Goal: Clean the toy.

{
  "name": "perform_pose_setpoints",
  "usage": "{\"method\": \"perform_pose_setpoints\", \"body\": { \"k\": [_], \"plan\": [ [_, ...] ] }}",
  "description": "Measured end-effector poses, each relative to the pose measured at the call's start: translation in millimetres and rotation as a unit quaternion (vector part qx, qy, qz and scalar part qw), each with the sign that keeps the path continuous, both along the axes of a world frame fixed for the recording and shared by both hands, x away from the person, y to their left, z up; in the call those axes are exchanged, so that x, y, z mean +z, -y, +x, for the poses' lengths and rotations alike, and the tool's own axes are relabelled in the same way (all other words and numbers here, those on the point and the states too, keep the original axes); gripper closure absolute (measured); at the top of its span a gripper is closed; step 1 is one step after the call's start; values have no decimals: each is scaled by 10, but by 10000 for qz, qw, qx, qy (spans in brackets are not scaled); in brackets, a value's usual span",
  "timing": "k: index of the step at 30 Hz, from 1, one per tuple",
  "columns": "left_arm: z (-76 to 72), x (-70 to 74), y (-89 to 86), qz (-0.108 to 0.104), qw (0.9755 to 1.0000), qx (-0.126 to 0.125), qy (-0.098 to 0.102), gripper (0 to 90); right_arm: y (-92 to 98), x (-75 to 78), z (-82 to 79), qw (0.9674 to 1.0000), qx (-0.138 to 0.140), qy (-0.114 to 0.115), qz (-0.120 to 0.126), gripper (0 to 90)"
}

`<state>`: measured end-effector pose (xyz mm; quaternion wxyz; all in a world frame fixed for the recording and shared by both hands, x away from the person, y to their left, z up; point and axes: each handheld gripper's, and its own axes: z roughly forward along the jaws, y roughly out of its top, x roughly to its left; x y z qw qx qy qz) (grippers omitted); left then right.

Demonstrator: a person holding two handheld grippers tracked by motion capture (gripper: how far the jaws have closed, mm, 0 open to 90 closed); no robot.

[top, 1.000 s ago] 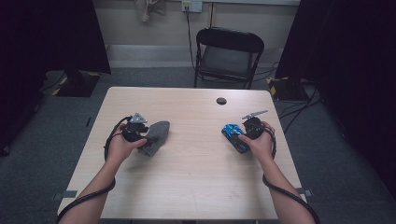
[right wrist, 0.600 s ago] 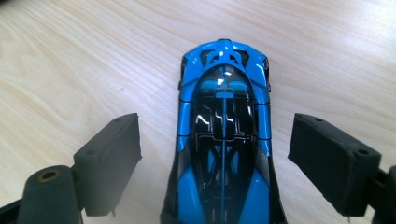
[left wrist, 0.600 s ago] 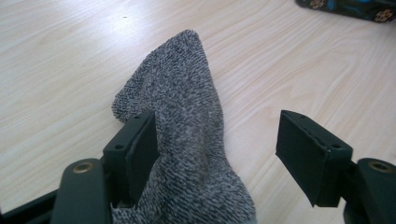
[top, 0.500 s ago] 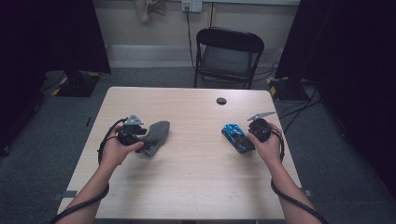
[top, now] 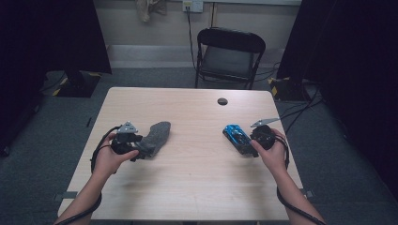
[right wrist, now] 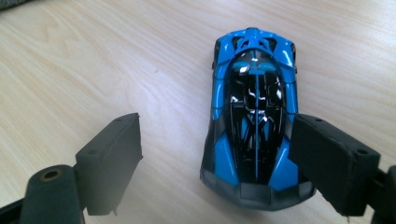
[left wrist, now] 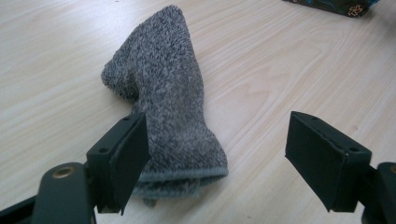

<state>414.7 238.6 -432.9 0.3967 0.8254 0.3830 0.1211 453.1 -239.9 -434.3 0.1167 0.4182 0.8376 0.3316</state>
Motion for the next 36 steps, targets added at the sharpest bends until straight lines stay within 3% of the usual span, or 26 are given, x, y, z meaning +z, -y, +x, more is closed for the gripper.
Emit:
{"method": "perform_pose_setpoints", "body": {
  "k": [4, 17, 36],
  "plan": [
    [-65, -28, -27, -2, 10000, -2, -68, 213, -12, 1, -70, 10000, 62, 1, 4, 164],
    [-219, -112, -68, -155, 9999, -58, -22, 216, 5, -38, -271, 9998, 177, 59, -13, 159],
    [-396, -309, -100, -168, 9997, -140, -94, 216, 98, -172, -510, 9998, 213, 24, 17, 155]
  ]
}}
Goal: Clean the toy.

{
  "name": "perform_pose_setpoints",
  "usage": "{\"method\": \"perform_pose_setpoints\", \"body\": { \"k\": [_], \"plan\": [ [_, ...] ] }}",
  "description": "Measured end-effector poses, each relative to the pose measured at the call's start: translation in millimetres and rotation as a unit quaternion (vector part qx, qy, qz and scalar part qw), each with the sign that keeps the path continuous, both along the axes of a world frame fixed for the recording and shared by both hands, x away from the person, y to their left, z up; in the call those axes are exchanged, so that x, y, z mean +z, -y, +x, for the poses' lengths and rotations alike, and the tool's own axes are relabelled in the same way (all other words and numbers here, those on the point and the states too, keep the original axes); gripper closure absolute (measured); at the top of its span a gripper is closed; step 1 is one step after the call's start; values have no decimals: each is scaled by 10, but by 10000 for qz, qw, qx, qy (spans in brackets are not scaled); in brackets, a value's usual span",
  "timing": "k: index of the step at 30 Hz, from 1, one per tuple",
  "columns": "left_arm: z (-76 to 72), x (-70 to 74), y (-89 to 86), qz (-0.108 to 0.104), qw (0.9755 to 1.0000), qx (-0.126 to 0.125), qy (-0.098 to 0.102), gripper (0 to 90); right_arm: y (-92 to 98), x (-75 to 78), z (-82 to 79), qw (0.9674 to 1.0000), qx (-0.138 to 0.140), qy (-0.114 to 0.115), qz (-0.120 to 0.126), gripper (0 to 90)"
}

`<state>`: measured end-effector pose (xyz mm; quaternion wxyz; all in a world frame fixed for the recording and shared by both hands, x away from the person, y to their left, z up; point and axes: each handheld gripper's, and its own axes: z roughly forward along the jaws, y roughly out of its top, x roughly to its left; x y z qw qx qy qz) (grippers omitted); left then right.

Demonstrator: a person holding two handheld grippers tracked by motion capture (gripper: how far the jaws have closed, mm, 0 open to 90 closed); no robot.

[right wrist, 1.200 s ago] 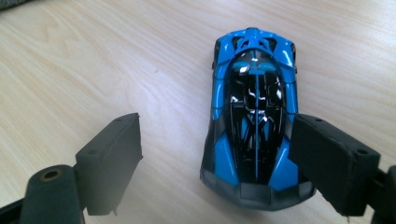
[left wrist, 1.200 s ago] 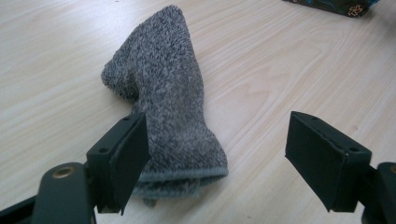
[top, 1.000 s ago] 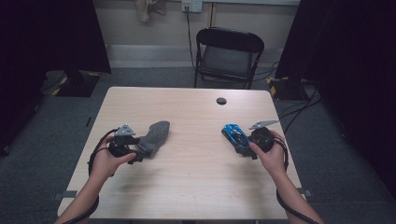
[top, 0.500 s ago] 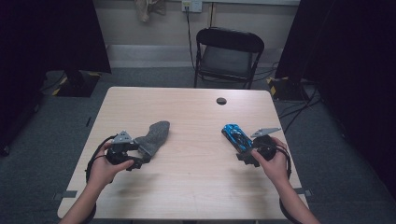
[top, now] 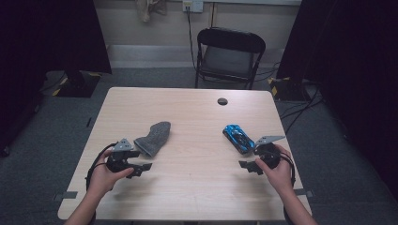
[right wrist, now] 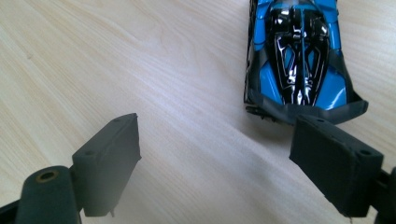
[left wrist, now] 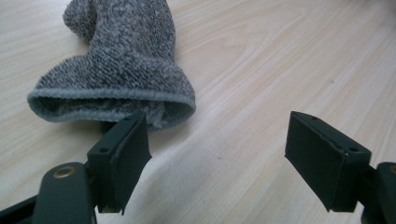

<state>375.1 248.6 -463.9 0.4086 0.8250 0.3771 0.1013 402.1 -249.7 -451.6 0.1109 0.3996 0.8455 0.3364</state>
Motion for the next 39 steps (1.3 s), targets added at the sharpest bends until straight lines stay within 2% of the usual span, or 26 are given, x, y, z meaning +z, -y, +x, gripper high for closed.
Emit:
{"method": "perform_pose_setpoints", "body": {
  "k": [10, 17, 24, 25, 31, 34, 37, 38, 39],
  "plan": [
    [-76, -78, -56, 83, 9999, -75, 18, 218, 13, -73, -89, 10000, 6, 6, 5, 154],
    [-102, -143, -74, 229, 9996, -140, 64, 210, 9, -180, -154, 10000, -13, 16, 25, 158],
    [-131, -209, -72, 276, 9994, -177, 53, 204, 57, -305, -209, 10000, -66, -63, 29, 153],
    [-134, -217, -73, 338, 9991, -237, 59, 204, 65, -320, -213, 10000, -69, -67, 27, 155],
    [-145, -246, -63, 407, 9987, -288, 104, 205, 83, -381, -242, 10000, -34, 3, -14, 147],
    [-146, -248, -72, 562, 9978, -306, 181, 205, 90, -394, -262, 9999, 7, 104, -85, 148],
    [-148, -266, -78, 531, 9981, -270, 143, 206, 84, -420, -300, 9994, 74, 285, -167, 147],
    [-146, -271, -86, 625, 9974, -294, 180, 205, 78, -430, -313, 9991, 100, 354, -225, 139],
    [-146, -271, -86, 625, 9974, -294, 180, 205, 78, -437, -321, 9990, 79, 389, -207, 139]
  ]
}}
